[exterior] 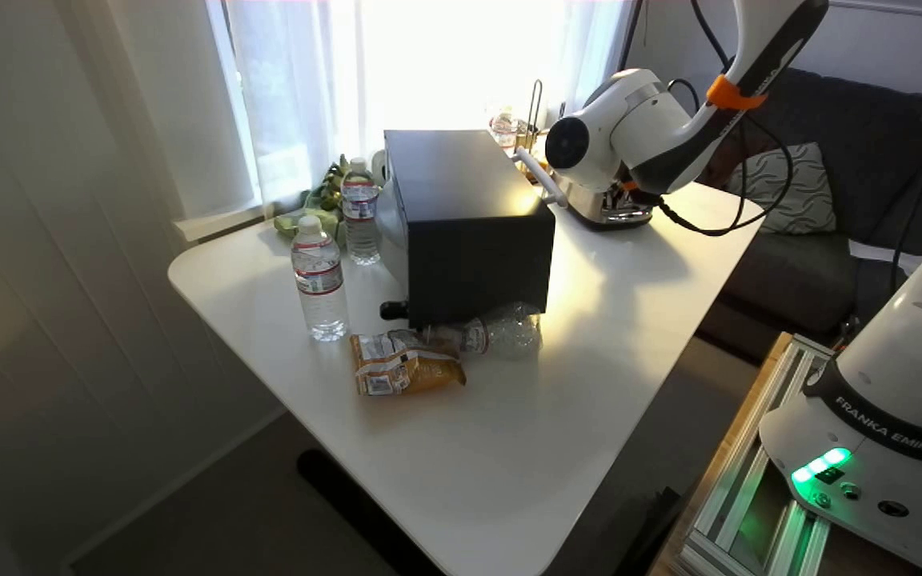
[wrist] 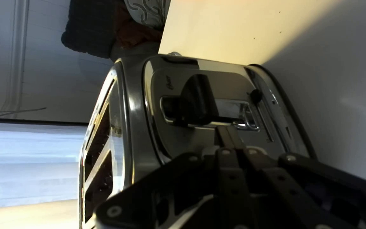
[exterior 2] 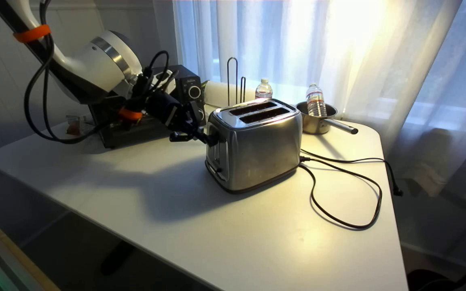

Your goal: Lift the toaster lever

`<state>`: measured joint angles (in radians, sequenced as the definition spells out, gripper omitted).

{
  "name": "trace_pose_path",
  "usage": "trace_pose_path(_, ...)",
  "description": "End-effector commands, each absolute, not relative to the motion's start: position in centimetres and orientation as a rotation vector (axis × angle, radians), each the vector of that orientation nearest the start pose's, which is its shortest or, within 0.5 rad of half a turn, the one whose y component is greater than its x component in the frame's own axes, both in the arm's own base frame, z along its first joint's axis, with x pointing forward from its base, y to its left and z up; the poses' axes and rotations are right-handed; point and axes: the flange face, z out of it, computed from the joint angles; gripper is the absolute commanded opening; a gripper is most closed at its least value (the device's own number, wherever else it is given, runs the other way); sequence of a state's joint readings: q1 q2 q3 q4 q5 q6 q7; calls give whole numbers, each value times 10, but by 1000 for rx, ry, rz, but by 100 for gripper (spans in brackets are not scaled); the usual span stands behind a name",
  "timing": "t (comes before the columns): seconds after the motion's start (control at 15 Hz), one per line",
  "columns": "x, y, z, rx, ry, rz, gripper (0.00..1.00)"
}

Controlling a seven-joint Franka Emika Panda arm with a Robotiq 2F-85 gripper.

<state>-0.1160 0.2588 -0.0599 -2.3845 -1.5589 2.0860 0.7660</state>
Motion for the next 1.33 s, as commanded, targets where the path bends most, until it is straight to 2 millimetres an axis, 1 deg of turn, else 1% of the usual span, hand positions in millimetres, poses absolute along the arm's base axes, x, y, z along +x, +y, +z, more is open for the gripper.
trace_pose_path(0.0,475,-137,212,1916,377,-111,0)
trace_pose_path(0.4,486,-136,218,1868,427,-79,0)
trace_pose_path(0.8,493,-140,222,1850,441,-59,0)
trace_pose_path(1.0,493,-141,220,1863,436,-69,0)
trace_pose_path(1.27,490,-139,213,1903,441,-98,0)
